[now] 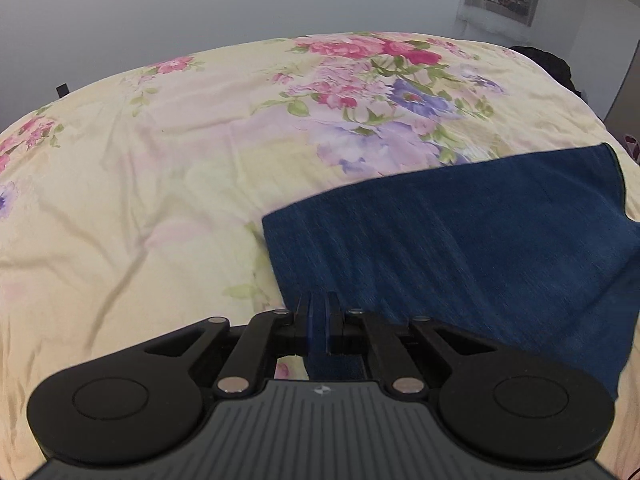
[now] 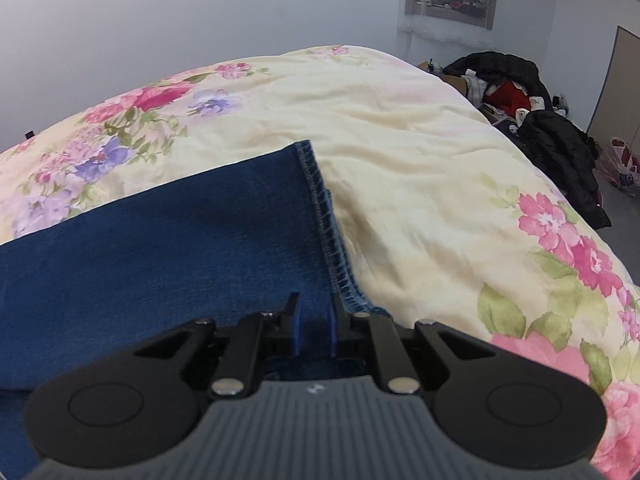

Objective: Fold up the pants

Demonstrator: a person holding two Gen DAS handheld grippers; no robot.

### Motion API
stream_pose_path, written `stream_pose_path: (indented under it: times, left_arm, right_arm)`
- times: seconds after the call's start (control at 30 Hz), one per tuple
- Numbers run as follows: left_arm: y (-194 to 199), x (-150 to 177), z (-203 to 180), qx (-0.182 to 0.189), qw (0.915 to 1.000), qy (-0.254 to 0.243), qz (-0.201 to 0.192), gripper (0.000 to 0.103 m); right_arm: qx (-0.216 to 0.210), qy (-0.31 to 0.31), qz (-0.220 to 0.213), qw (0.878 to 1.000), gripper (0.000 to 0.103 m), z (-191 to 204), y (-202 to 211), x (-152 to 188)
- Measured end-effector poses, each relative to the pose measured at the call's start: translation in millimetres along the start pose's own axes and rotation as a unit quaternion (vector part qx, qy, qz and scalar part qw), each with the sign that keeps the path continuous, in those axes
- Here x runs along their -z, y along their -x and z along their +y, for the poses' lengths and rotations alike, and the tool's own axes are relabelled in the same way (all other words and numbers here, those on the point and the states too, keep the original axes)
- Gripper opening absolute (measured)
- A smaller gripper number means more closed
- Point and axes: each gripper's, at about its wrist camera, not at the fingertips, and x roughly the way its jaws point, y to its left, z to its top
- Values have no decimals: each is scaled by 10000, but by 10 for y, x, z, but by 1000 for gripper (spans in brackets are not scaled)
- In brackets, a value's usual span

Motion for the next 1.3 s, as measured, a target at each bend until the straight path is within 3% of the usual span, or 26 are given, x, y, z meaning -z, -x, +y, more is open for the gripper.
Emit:
stream_pose_path:
  times: [0.17,0.4,0.63,0.73,0.87,1.0,1.17,1.3]
  left_arm:
    - [72,277,-192,18,9997,-204,142,5]
    - [-107,674,-134,1,9984,-59,567,4]
    - [28,754,-85,24,9954,6,961,4]
    - [206,826,-31,-37,9962,-68,865,5]
    - [434,879,9,-23,9981,74,608,5]
    - [632,931,-42,-163,9992,-18,353,6]
    - [697,954,-112,-111,9994,-63,331,6]
    - [826,984,-75,7,9998,15,216,6]
  right_arm:
    - [-163,-3,-21,9999,7,165,50,102]
    - [-136,3,141,9998,6,199,-152,258]
    - [36,34,232,9997,8,273,-71,274]
    - [-243,57,114,9996,9,401,211,371]
    - [-815,-361,184,9959,11,659,638,691]
    - [-1147,-614,234,9912,22,1018,982,1162]
    - [-1269,-653,491,9885,24,1503,930,1591]
    - [-1116,-685,297,9909,25,1703,809,1644]
